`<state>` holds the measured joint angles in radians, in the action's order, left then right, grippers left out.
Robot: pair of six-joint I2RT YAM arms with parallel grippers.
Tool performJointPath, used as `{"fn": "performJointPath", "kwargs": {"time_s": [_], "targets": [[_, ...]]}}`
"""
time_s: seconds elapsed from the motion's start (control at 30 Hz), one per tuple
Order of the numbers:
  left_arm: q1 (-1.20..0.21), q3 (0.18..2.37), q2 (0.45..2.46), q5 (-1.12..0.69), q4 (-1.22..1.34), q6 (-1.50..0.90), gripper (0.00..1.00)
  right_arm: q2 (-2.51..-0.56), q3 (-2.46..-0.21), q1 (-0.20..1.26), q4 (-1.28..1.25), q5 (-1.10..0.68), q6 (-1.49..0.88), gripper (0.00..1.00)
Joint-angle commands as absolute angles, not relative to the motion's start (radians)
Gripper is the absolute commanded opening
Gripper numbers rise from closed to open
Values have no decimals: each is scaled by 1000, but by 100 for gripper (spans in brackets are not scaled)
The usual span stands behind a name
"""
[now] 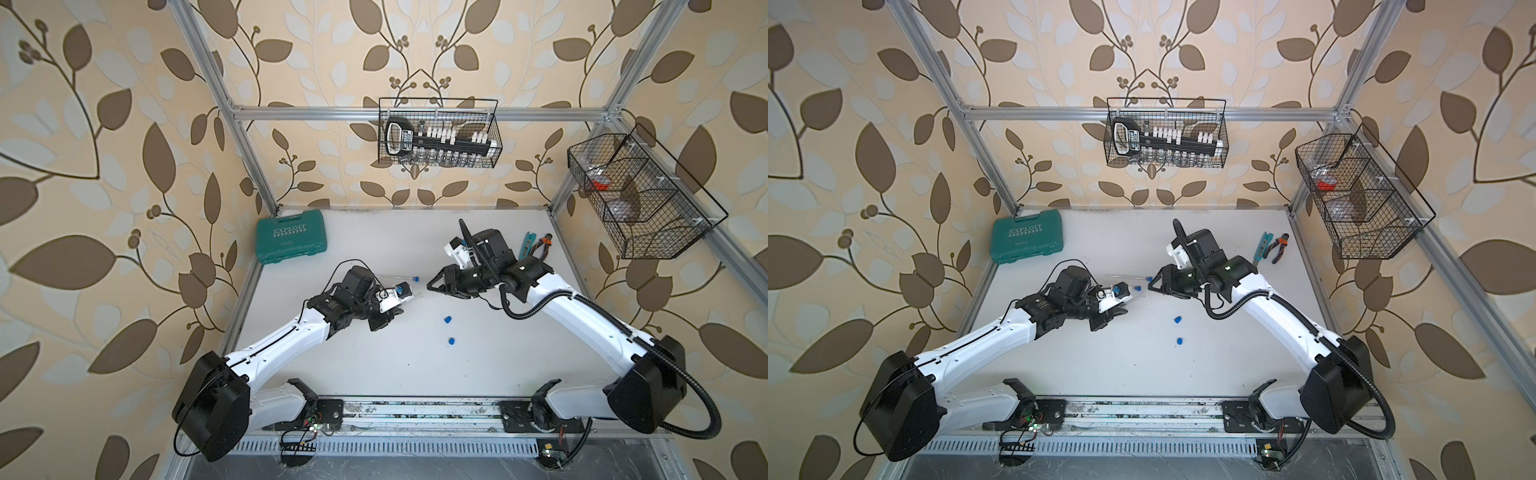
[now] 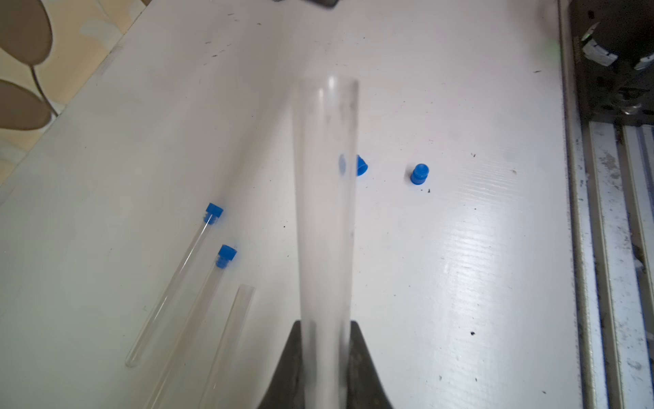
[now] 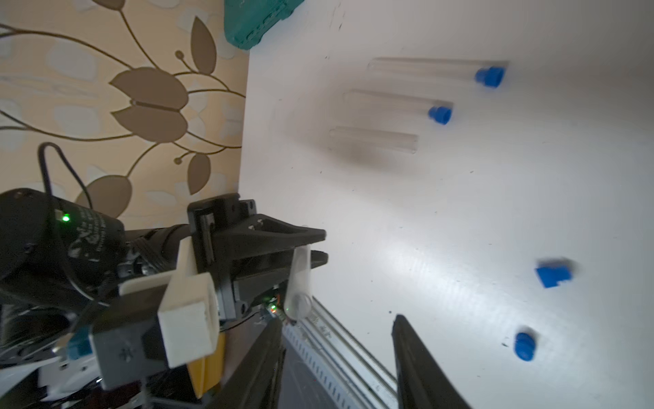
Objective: Insert stoppers into test tubes
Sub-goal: Pick up the test tube at the center of the board, then pick up the stopper from the center of the board.
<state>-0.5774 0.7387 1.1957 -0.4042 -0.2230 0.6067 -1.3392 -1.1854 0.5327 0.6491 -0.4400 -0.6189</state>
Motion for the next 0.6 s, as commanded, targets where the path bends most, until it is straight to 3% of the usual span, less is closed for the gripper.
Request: {"fn": "performJointPath", "kwargs": {"time_s": [0.0, 0.1, 0.33, 0.43, 0.57], "targets": [[-587, 769, 1216, -318, -212, 522, 0, -1294, -1164, 534, 780, -217, -401, 49], [-587, 770, 1234, -302, -200, 476, 0, -1252, -1129, 534, 772, -94, -214, 50], [-586, 730, 1230, -240, -123, 383, 0, -1233, -965, 537, 679, 3, 288, 54], [-578, 724, 1225, -204, -123, 351, 0, -1314, -1020, 533, 695, 31, 172, 51], [-571, 709, 1220, -191, -102, 317, 0, -1424, -1096, 537, 739, -23, -256, 49]]}}
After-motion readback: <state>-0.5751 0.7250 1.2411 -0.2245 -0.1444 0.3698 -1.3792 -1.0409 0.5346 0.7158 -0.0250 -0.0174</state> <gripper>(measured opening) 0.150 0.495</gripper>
